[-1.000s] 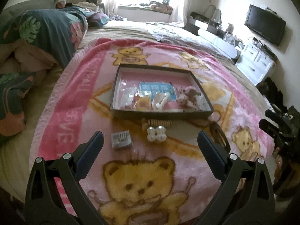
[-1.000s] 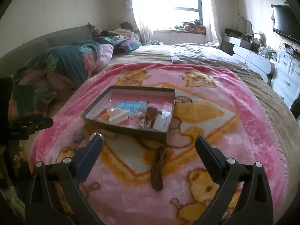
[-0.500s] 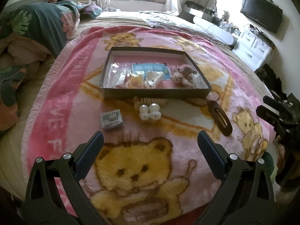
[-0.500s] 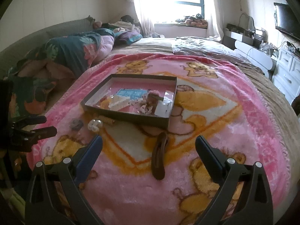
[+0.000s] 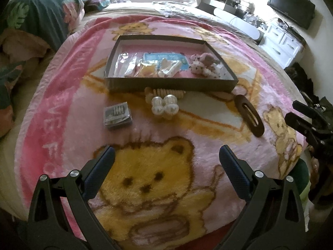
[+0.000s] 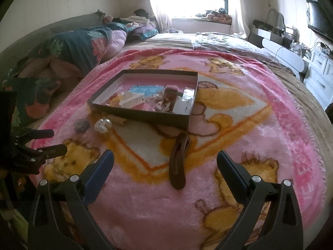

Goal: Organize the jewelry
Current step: 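Withdraw both tools from the box back toward the remaining items, then grasp the white pearl earrings with the left tool while the right tool grasps the brown hair clip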

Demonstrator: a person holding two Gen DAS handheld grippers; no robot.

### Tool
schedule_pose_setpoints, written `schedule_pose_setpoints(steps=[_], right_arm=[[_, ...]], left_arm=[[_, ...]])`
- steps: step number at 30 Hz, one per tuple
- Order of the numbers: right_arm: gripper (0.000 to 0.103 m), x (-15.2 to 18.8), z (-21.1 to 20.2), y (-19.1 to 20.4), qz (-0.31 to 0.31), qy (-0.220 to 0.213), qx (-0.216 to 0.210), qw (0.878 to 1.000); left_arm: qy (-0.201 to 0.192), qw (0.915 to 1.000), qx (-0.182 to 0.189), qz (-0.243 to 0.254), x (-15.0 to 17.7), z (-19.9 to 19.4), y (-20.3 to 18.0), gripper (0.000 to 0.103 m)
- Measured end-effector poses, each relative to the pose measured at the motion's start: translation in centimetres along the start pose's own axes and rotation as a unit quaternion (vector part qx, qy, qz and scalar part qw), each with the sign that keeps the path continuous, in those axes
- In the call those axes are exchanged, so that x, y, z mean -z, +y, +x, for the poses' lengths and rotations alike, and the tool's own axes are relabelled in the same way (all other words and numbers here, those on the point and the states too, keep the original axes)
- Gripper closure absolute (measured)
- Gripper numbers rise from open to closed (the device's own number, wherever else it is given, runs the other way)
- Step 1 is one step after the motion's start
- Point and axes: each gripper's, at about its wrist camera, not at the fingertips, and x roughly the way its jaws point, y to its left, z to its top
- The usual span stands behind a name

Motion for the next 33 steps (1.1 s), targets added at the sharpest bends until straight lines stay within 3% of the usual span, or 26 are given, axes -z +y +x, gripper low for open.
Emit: schedule_pose_setpoints(steps=[8, 19, 26, 31, 33], right_arm=[[0.005, 1.1, 2.0, 0.0, -0.002, 0.022, 0.004, 1.0], [0.005, 2.0, 4.8, -0.9, 0.018, 0.054, -0.001, 0.998], [0.006, 1.6, 7.1, -2.4, 0.052, 0.07, -0.01, 0.996], [0.028, 1.4, 9.1, -3.2, 0.076, 0.094, -0.031, 0.992], [0.046, 1.5, 9.6, -3.2, 0.083, 0.104, -0.045, 0.99]], left_arm=[[0.006, 0.9999, 0.011, -0.007, -0.2, 1.9, 0.0, 0.011], [0.02, 0.9994, 0.029, 0.004, -1.5, 5.4, -1.1, 0.032], [0.025, 0.9994, 0.025, -0.004, -2.6, 7.0, -0.9, 0.033], [0.028, 0.9993, 0.021, -0.015, -3.5, 7.8, -0.3, 0.033], [0.028, 0.9993, 0.02, -0.016, -3.8, 8.1, -0.2, 0.037]])
